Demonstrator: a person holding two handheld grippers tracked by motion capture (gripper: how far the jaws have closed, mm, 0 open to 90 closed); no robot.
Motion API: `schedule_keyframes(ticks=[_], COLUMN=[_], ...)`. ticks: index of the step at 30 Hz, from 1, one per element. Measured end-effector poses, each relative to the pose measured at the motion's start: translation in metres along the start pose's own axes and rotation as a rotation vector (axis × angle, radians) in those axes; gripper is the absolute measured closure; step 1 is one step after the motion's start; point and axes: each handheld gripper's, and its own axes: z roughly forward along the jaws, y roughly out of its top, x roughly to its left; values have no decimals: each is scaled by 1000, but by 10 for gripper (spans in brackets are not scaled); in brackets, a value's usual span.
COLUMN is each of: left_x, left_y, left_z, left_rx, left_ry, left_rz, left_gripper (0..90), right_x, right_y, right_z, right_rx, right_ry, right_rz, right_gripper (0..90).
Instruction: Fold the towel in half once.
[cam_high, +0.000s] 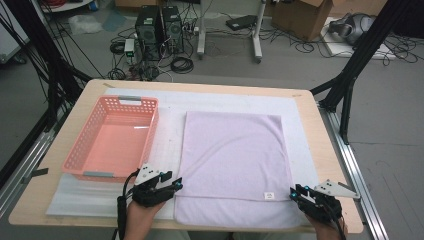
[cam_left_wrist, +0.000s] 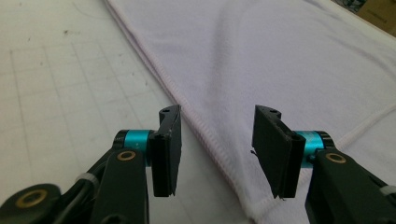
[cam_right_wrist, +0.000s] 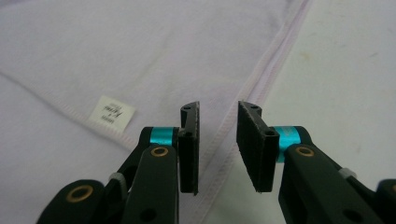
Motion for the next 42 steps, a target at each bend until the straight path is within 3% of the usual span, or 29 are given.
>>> schedule_keyframes(ticks=[5, 8, 15, 20, 31, 42], left_x=[0, -4, -13, -20, -22, -29], left_y=[-11, -15, -18, -17, -15, -17], left_z=[-3, -3, 1, 1, -7, -20], left_rx=[45, 35, 33, 7, -32, -41], left_ry=[-14, -4, 15, 41, 41, -14], left_rz=[-56, -58, -4, 34, 36, 20], left_gripper=[546, 559, 712, 851, 851, 876], right_x=[9, 11, 12, 13, 12, 14], right_y=[-8, -12, -14, -13, -10, -15], right_z=[-6, -1, -1, -1, -9, -24], right_rx=[8, 34, 57, 52, 22, 9], right_ry=[22, 12, -15, -23, -26, -4], right_rz=[0, 5, -1, -18, -27, -17], right_gripper=[691, 691, 845, 867, 869, 886])
